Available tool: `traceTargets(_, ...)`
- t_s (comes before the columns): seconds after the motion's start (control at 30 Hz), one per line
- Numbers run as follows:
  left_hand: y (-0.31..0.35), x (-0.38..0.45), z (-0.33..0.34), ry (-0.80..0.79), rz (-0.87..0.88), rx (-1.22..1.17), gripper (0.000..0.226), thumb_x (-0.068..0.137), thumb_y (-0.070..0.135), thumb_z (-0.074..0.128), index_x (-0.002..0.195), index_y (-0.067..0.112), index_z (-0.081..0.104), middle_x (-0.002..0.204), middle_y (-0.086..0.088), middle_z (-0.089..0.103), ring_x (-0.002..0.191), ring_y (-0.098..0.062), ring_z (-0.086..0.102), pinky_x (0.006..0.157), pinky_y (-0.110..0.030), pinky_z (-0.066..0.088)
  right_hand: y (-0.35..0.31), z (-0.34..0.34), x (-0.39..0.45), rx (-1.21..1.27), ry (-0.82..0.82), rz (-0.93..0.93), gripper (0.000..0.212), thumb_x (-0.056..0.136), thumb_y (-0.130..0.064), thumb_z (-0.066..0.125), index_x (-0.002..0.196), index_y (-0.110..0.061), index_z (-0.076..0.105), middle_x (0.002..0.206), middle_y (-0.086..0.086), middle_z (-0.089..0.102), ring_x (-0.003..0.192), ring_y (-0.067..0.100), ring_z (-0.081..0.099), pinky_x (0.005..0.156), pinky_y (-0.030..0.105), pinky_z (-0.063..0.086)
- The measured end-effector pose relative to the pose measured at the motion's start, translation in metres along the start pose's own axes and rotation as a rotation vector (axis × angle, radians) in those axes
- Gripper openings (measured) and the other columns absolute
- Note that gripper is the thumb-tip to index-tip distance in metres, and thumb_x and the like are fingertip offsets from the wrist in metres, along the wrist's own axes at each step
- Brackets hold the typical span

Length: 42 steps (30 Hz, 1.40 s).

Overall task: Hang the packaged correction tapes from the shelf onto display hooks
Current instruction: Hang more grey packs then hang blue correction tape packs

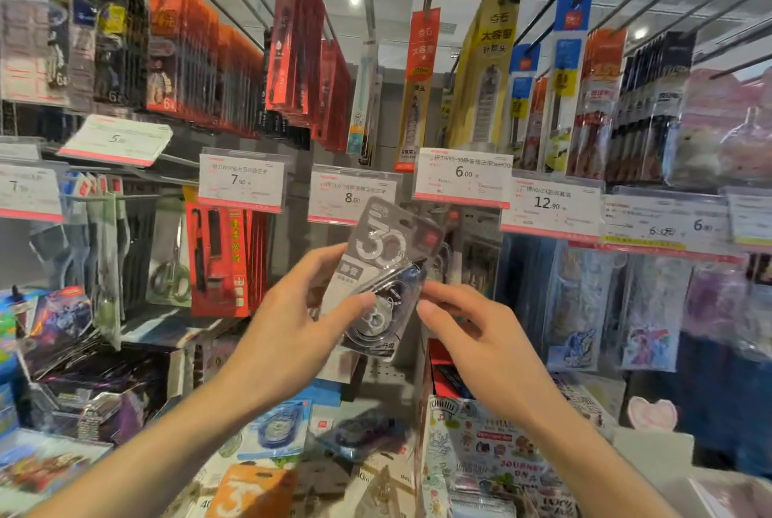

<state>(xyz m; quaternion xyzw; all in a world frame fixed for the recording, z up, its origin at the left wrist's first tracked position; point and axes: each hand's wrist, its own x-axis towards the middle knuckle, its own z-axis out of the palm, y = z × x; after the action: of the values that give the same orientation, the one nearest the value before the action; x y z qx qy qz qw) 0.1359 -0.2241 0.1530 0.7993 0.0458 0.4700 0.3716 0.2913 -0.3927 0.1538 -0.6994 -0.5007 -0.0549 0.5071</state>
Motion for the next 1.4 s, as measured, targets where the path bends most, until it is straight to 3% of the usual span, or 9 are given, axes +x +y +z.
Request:
traceTargets(0.17,0.006,-0.003,0.027,-0.012,0.034,0.070,0.055,0.102,0.039,0.054,0.155,0.038,0.038,0.140,0.036,0.055,0.126,0.017,0.053,0.098,-0.009,0.045,0.007,-0.003,-0.010,0.208,0.008,0.063,0.047,0.090,-0.046,0.073,0.132,-0.047,0.052,0.109,-0.032,0.072,0.105,-0.012,0.067,0.081,0.008,0.054)
traceTargets(0.3,0.014,-0.003,0.039,-0.092,0.044,0.135,0.054,0.104,0.037,0.048,0.156,0.034,0.036,0.146,0.027,0.052,0.126,0.022,0.046,0.097,-0.001,0.039,0.018,-0.007,-0.012,0.324,0.086,0.064,0.078,0.072,-0.053,0.081,0.140,-0.040,0.045,0.103,-0.007,0.075,0.094,0.013,0.074,0.088,0.034,0.061)
traceTargets(0.43,0.025,0.008,0.035,-0.037,0.072,0.111,0.033,0.101,0.032,0.056,0.133,0.034,0.063,0.114,0.025,0.069,0.100,0.003,0.066,0.087,-0.032,0.058,0.026,-0.020,-0.016,0.369,0.098,0.063,0.089,0.061,-0.067,0.085,0.136,-0.044,0.042,0.102,-0.004,0.077,0.095,0.016,0.076,0.084,0.033,0.061)
traceTargets(0.53,0.040,0.030,0.024,0.036,0.083,0.059,0.017,0.099,0.035,0.059,0.113,0.037,0.067,0.089,0.023,0.071,0.076,-0.002,0.068,0.072,-0.032,0.058,0.031,-0.030,-0.020,0.358,0.133,0.046,0.081,0.064,-0.061,0.084,0.134,-0.044,0.046,0.103,-0.003,0.076,0.097,0.016,0.075,0.090,0.040,0.057)
traceTargets(0.63,0.058,0.055,0.019,0.071,0.107,0.047,0.013,0.099,0.039,0.059,0.107,0.036,0.068,0.089,0.015,0.073,0.075,-0.008,0.069,0.069,-0.034,0.058,0.032,-0.034,-0.023,0.350,0.164,0.023,0.075,0.069,-0.048,0.081,0.135,-0.041,0.046,0.103,-0.004,0.076,0.100,0.014,0.074,0.096,0.042,0.055)
traceTargets(0.87,0.077,0.074,0.012,0.066,0.163,0.052,0.013,0.097,0.043,0.061,0.095,0.034,0.070,0.087,0.012,0.074,0.071,-0.018,0.071,0.070,-0.049,0.060,0.018,-0.039,-0.017,0.320,0.196,0.007,0.068,0.067,-0.057,0.079,0.128,-0.060,0.050,0.129,-0.004,0.068,0.123,0.009,0.065,0.112,0.041,0.049)
traceTargets(1.0,0.076,0.075,0.009,0.090,0.196,0.041,0.015,0.097,0.045,0.059,0.092,0.035,0.070,0.084,0.008,0.075,0.068,-0.015,0.069,0.068,-0.052,0.059,0.013,-0.040,-0.011,0.306,0.187,-0.034,0.074,0.069,-0.065,0.077,0.136,-0.059,0.045,0.142,0.002,0.059,0.137,0.020,0.055,0.114,0.047,0.045)
traceTargets(1.27,0.073,0.076,0.006,0.091,0.244,0.056,0.014,0.096,0.047,0.057,0.091,0.039,0.068,0.087,0.012,0.074,0.065,-0.012,0.068,0.062,-0.050,0.059,0.004,-0.038,-0.008,0.271,0.209,-0.081,0.067,0.075,-0.055,0.077,0.131,-0.062,0.041,0.126,-0.011,0.067,0.117,0.007,0.068,0.100,0.029,0.057)
traceTargets(1.4,0.071,0.077,0.006,0.081,0.253,0.058,0.012,0.097,0.044,0.058,0.092,0.040,0.068,0.086,0.014,0.074,0.064,-0.008,0.067,0.060,-0.046,0.060,0.003,-0.038,-0.010,0.249,0.224,-0.077,0.088,0.070,-0.063,0.073,0.150,-0.046,0.039,0.139,-0.002,0.061,0.125,0.018,0.064,0.103,0.039,0.056)
